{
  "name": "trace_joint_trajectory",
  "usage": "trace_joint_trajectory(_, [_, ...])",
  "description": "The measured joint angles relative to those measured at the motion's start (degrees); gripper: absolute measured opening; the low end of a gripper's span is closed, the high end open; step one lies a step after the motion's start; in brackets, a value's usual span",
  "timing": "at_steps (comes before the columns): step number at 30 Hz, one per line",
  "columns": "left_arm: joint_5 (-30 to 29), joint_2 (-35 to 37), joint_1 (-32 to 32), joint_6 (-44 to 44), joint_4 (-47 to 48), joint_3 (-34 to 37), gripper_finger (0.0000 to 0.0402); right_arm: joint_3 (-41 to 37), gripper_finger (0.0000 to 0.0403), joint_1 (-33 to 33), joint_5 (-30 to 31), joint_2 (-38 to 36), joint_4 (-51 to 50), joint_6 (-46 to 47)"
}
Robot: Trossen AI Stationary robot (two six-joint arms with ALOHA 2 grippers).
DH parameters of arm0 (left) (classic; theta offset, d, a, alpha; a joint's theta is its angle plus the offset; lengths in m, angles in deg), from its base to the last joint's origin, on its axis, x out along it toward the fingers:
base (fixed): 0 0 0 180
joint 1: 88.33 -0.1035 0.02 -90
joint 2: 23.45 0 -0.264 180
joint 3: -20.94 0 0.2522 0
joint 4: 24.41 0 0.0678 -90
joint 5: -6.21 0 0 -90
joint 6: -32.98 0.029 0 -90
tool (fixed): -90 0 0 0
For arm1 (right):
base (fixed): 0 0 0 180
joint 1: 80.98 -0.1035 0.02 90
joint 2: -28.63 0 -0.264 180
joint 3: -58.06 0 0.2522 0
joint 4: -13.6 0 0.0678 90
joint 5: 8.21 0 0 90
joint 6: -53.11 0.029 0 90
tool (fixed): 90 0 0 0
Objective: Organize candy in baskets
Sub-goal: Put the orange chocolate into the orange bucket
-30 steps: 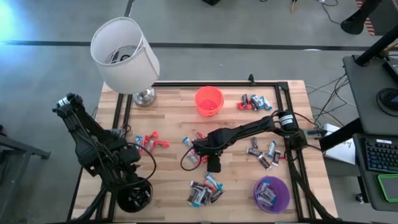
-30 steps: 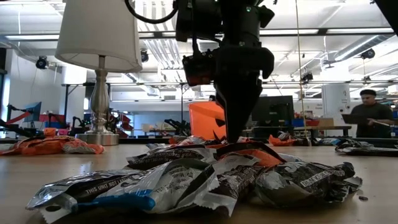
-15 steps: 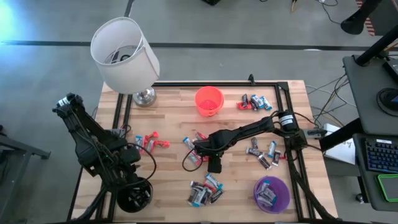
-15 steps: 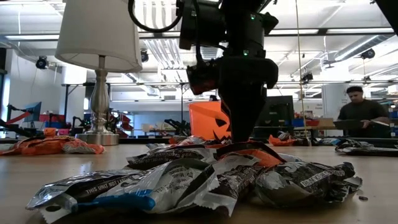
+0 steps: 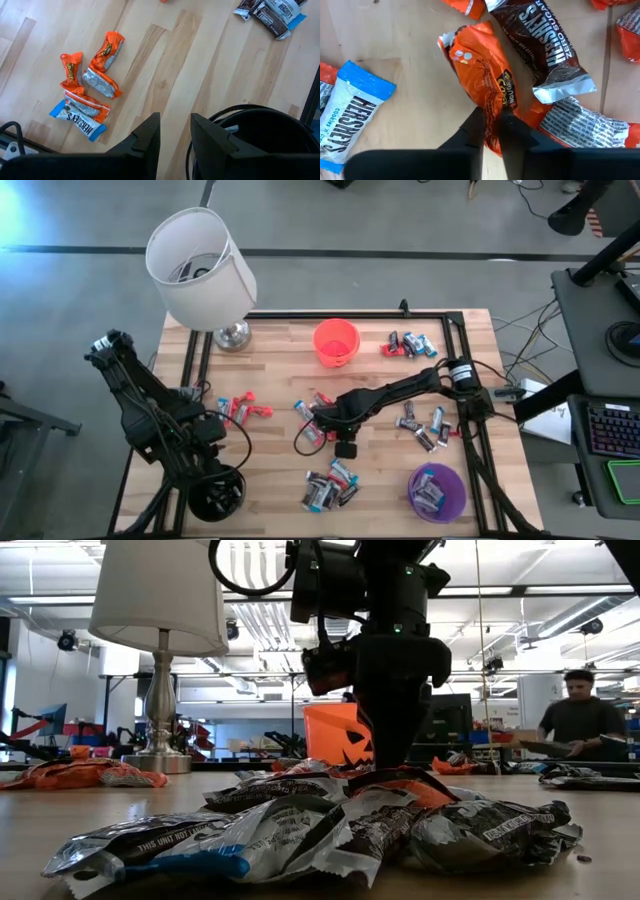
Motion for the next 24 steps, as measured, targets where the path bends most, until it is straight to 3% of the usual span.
trace_joint_trajectory(8, [0.4, 0.0, 0.0, 0.0, 0.8, 0.0, 0.009, 1.8, 0.001, -0.2, -3.8, -1.1, -4.2, 0.1])
trace_joint_trajectory(24, [0.4, 0.0, 0.0, -1.1, 0.9, 0.0, 0.009, 5.2, 0.0009, 2.9, -0.9, -10.5, -6.0, -0.7])
